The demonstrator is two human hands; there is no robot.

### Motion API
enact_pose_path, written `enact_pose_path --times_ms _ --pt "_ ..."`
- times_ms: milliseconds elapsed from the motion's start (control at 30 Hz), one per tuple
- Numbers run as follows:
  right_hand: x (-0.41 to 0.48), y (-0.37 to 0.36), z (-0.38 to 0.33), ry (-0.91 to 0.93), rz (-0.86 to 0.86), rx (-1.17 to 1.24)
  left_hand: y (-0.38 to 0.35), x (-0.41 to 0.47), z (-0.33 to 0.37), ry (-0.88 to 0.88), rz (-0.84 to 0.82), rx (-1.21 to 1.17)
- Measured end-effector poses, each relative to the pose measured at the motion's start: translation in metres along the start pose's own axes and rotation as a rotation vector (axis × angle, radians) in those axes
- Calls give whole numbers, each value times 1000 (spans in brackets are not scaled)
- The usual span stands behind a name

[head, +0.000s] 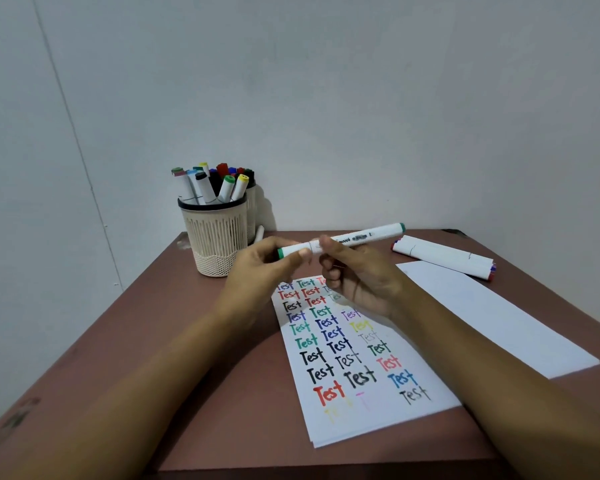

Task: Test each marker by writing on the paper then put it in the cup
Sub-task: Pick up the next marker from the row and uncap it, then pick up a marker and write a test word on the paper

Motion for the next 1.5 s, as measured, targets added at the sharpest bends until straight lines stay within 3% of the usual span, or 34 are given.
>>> enact_pose_path --times_ms 67,167,267,367,433,600,733,1033,1233,1333,1500 --pt "-1 5 -1 -23 40 62 8 2 5 28 39 -124" --pt "1 33 -9 43 259 -9 30 7 19 7 169 -257" --pt "-3 52 -22 246 424 -615 47 12 47 -95 258 -166" --pt "0 40 -11 326 287 -1365 57 21 91 -264 317 203" --pt "4 38 2 274 203 -1567 65 32 120 -327 349 384" --pt "4 37 7 221 164 -1602 85 48 189 -475 492 675" --pt "3 35 6 219 152 -1598 91 55 210 -523 490 839" --pt "1 33 5 224 147 -1598 89 80 153 -366 353 1096" --pt "2 33 5 227 140 -1581 80 77 133 -446 410 1515" --pt "2 33 5 220 134 -1582 74 72 113 -456 302 1760" --pt "2 32 5 217 128 -1596 74 61 98 -450 342 1669"
Point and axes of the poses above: each hand's wrist, its own x-axis towards the middle knuckle, its own y-axis out of the back of the hand, z = x × y, the point moved 8 cm from there along x, towards the middle knuckle, and after that the axes turned 3 degrees about y, right-handed, at the moved point
